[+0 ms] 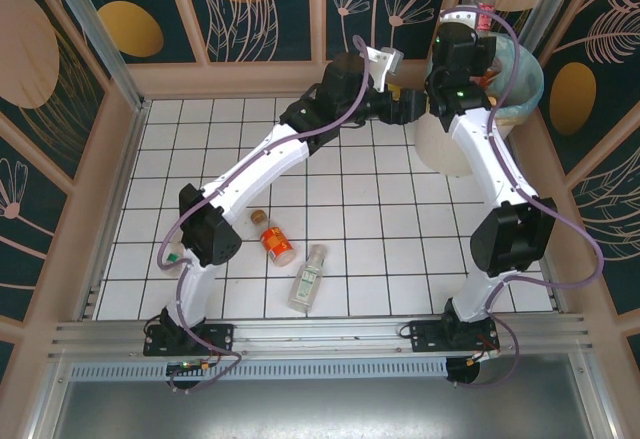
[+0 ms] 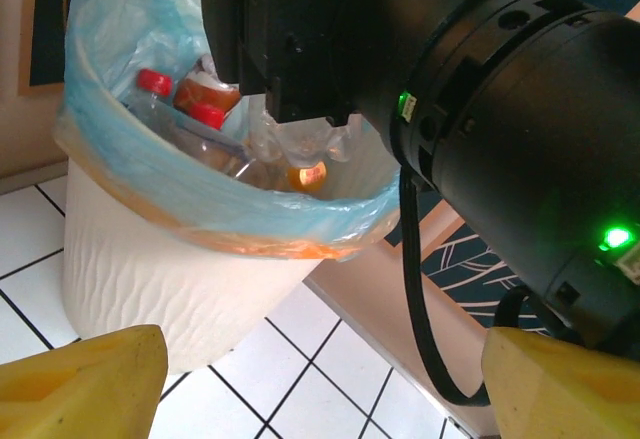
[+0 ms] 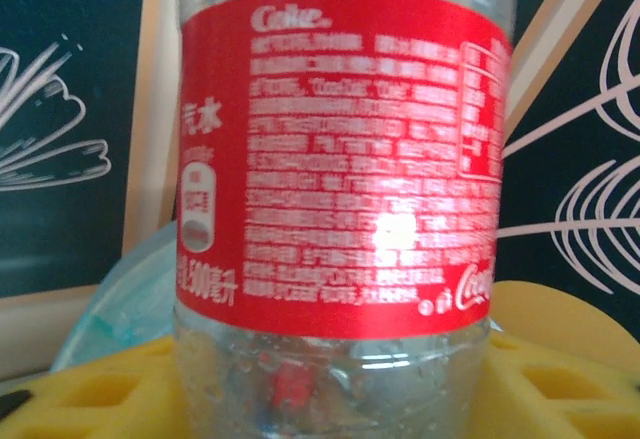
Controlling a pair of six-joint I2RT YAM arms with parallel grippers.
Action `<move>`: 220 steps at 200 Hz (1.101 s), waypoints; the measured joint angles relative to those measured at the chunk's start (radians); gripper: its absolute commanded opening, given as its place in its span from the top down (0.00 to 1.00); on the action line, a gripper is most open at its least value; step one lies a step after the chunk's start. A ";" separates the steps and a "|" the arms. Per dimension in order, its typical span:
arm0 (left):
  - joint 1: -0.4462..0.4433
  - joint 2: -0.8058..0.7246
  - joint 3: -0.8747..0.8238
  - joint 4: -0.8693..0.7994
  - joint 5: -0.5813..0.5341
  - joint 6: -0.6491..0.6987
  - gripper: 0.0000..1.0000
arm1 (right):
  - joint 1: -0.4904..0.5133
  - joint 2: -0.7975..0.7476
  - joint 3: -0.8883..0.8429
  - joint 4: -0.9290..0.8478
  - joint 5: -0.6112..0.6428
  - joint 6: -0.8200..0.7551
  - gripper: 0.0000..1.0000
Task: Put the plastic bottles in the bin
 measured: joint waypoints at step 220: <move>-0.010 -0.006 -0.052 -0.036 -0.035 -0.014 0.17 | -0.109 -0.153 -0.295 -0.080 -0.169 0.378 0.28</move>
